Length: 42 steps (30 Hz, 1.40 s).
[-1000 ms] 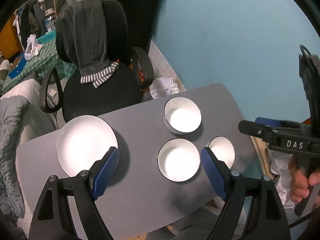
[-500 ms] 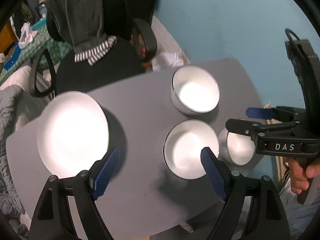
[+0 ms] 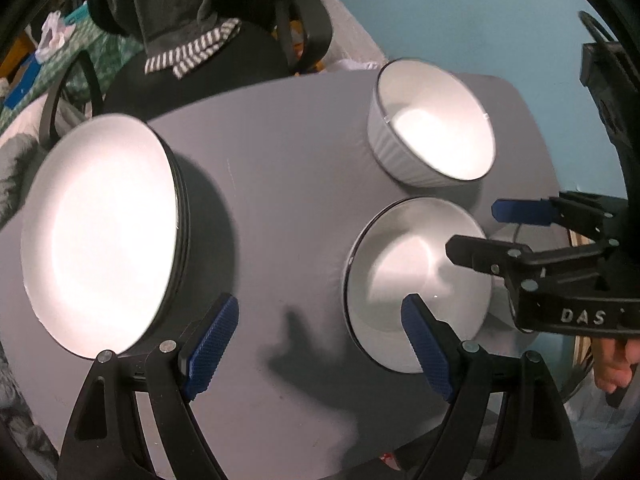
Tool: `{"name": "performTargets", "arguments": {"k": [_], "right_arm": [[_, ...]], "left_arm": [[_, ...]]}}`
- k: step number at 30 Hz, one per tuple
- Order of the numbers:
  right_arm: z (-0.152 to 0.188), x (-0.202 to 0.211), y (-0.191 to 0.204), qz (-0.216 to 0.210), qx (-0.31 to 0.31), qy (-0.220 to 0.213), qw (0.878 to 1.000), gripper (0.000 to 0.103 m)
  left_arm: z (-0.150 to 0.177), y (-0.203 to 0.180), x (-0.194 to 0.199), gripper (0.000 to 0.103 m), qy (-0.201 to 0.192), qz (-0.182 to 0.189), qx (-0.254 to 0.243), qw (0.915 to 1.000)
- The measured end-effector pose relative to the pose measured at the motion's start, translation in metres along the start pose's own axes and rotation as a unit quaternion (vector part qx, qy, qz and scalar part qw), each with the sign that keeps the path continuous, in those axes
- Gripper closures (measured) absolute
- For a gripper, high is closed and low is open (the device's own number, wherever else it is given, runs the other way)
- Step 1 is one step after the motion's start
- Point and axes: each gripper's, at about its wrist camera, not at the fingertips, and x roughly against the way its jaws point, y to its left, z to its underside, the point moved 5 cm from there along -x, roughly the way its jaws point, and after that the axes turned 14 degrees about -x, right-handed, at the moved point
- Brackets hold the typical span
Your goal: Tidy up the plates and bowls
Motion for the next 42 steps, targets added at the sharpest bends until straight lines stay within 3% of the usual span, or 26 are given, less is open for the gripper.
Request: {"name": "performTargets", "arguments": {"k": [5, 11, 15, 18, 20, 22, 26, 28, 32, 34, 37, 42], "right_arm": [[0.002, -0.014, -0.002, -0.004, 0.003, 0.023, 1.000, 0.034], [0.004, -0.027, -0.005, -0.007, 0.005, 0.048, 0.999, 0.053], [0.005, -0.027, -0.004, 0.009, 0.023, 0.042, 0.999, 0.055], [0.007, -0.027, -0.002, 0.000, 0.032, 0.048, 0.998, 0.064], [0.009, -0.028, -0.002, 0.005, 0.036, 0.051, 0.998, 0.065], [0.011, -0.031, 0.001, -0.001, 0.038, 0.060, 0.997, 0.076], [0.015, -0.036, 0.003, 0.009, 0.057, 0.062, 0.996, 0.078], [0.015, -0.036, 0.005, 0.005, 0.057, 0.061, 0.997, 0.079], [0.009, -0.038, -0.002, -0.006, 0.057, 0.064, 0.996, 0.081], [0.008, -0.039, -0.005, -0.008, 0.052, 0.065, 0.996, 0.083], [0.003, -0.039, -0.007, -0.008, 0.041, 0.062, 0.997, 0.092], [-0.004, -0.032, -0.008, -0.011, 0.030, 0.060, 0.998, 0.096]], "left_arm": [[0.004, 0.000, -0.013, 0.018, 0.006, 0.007, 0.019, 0.9998], [0.006, -0.003, -0.029, 0.021, 0.016, 0.014, 0.035, 0.9991], [0.008, -0.006, -0.034, 0.029, 0.020, 0.020, 0.045, 0.9986], [0.009, -0.007, -0.037, 0.037, 0.022, 0.030, 0.060, 0.9975], [0.011, -0.008, -0.039, 0.041, 0.026, 0.033, 0.069, 0.9968], [0.010, -0.004, -0.041, 0.045, 0.027, 0.036, 0.078, 0.9959], [0.012, -0.002, -0.042, 0.046, 0.026, 0.042, 0.092, 0.9946], [0.014, -0.003, -0.041, 0.055, 0.024, 0.041, 0.091, 0.9947], [0.017, -0.002, -0.041, 0.061, 0.022, 0.040, 0.090, 0.9949], [0.017, -0.002, -0.042, 0.073, 0.023, 0.039, 0.089, 0.9950], [0.019, -0.008, -0.041, 0.091, 0.024, 0.079, 0.102, 0.9914], [0.021, -0.016, -0.041, 0.091, 0.020, 0.054, 0.096, 0.9937]]}}
